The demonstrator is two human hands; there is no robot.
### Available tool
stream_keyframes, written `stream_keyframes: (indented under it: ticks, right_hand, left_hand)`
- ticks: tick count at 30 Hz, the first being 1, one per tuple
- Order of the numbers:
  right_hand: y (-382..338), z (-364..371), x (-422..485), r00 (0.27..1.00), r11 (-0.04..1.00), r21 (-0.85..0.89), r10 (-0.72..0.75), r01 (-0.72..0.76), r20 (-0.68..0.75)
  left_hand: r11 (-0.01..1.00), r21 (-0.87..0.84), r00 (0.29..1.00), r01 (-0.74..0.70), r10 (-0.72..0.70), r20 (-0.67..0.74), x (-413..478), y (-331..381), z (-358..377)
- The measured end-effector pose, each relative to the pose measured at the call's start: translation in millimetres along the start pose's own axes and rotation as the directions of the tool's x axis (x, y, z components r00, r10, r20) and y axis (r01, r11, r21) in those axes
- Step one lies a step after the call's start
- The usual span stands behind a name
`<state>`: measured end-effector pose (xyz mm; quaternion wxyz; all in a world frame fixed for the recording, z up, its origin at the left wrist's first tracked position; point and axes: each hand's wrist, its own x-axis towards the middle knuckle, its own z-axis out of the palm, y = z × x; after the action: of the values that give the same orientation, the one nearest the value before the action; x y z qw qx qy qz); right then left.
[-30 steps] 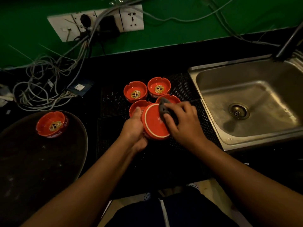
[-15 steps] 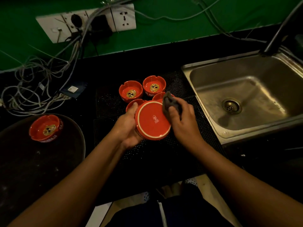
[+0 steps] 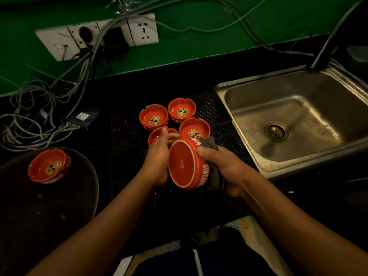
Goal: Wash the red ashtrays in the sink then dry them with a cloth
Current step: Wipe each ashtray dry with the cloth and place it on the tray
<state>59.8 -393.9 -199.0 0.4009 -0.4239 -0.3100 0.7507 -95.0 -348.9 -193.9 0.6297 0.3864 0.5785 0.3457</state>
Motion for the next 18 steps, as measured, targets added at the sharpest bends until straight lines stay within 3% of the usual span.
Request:
stream_keyframes:
  ticks: [2,4,7,10,13,16,18]
  right_hand:
    - [1,-1,4,0.994,0.997,0.075,-0.015,0.023,-0.107]
    - [1,2,7,0.983,0.994,0.093,-0.04,0.057,-0.179]
    - [-5,15,12,0.965,0.995,-0.079,-0.072,0.054,-0.251]
    - [-16,14,15,0.921,0.941,-0.333,-0.184,0.064,-0.345]
    - [-18,1,17,0.887,0.719,-0.694,-0.347,0.044,-0.304]
    - [-10,4,24,0.871,0.358,-0.934,-0.454,-0.012,-0.185]
    - [-8,20,27,0.861,0.335,-0.942,-0.484,0.018,-0.155]
  left_hand:
    - [0.977,0.092,0.971,-0.193,0.176,0.162,-4,-8,4]
    - [0.968,0.11,0.926,-0.226,0.179,0.332,-7,-17,12]
    - [0.993,-0.048,0.941,-0.106,0.116,0.319,0,-23,22]
    - [0.952,-0.295,0.956,0.088,0.002,0.293,0,-18,21]
    - [0.863,-0.425,0.929,0.274,-0.123,0.35,0,-21,11]
    - [0.834,-0.442,0.914,0.33,-0.166,0.369,4,-25,10]
    - [0.825,-0.456,0.916,0.333,-0.169,0.363,4,-27,13]
